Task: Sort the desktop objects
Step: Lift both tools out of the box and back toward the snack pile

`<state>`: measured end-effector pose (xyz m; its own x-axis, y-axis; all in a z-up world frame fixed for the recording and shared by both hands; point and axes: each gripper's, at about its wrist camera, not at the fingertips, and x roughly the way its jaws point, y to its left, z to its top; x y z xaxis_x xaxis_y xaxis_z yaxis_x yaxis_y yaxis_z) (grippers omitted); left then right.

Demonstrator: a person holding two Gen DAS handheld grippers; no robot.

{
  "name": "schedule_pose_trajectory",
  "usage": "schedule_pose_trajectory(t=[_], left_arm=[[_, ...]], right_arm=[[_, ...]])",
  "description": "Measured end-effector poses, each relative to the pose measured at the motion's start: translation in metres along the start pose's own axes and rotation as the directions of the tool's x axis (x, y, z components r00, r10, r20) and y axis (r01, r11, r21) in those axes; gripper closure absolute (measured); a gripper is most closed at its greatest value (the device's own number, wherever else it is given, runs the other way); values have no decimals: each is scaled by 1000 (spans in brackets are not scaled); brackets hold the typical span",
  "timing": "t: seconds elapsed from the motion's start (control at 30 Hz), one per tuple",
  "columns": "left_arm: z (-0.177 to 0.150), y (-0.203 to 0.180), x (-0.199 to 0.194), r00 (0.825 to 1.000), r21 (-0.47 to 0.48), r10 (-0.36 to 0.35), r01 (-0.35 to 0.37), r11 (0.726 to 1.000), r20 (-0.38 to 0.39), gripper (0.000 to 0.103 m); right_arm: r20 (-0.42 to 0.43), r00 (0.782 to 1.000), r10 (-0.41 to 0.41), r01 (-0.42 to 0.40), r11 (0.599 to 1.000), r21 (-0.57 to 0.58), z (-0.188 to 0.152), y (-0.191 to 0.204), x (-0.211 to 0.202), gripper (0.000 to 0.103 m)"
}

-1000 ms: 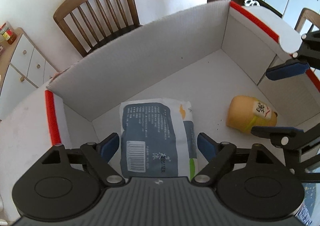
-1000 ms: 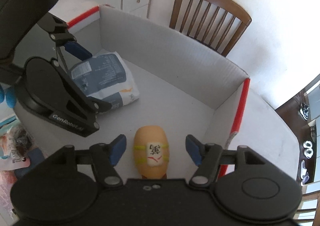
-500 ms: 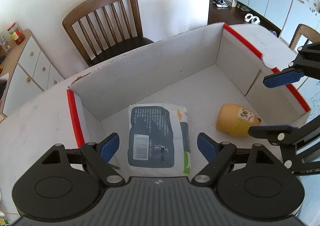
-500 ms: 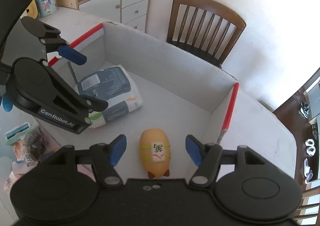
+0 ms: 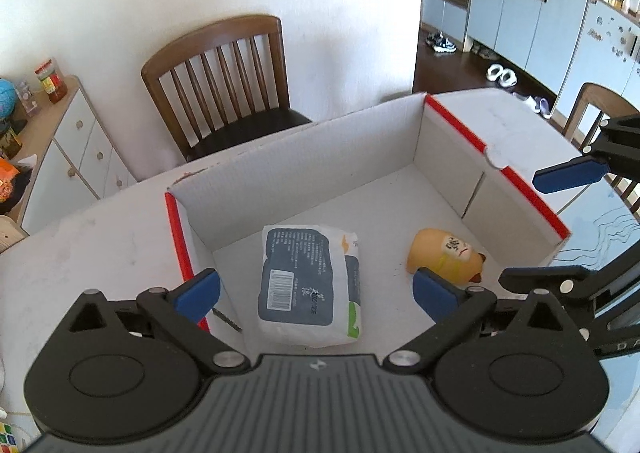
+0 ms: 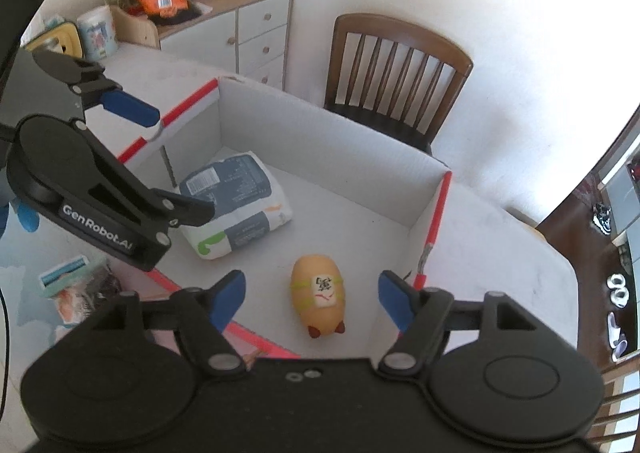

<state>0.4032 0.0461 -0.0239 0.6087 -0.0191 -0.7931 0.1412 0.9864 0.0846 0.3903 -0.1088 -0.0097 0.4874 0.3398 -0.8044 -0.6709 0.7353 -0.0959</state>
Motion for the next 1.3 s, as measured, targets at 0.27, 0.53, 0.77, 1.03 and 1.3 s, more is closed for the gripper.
schedule_pose_trajectory(t=[0.27, 0.53, 0.77, 1.03, 1.3], left_arm=[[-15, -5, -30, 999, 7, -11, 11, 1000, 50, 0], [-34, -3, -57, 994, -26, -20, 23, 999, 111, 0], [-55, -7, -80, 987, -22, -23, 27, 999, 159, 0], [-85, -12, -107, 976, -23, -18, 24, 999, 219, 0], [-119, -16, -117, 969, -18, -17, 22, 1000, 248, 0]], right_arm=[[55, 998, 8, -11, 998, 56, -16, 10, -30, 24], [110, 994, 1, -16, 991, 133, -33, 15, -55, 21], [142, 990, -11, -12, 987, 163, -52, 28, -73, 20], [164, 985, -50, 14, 977, 211, -84, 46, -89, 19], [151, 984, -94, 53, 964, 259, -112, 60, -92, 19]])
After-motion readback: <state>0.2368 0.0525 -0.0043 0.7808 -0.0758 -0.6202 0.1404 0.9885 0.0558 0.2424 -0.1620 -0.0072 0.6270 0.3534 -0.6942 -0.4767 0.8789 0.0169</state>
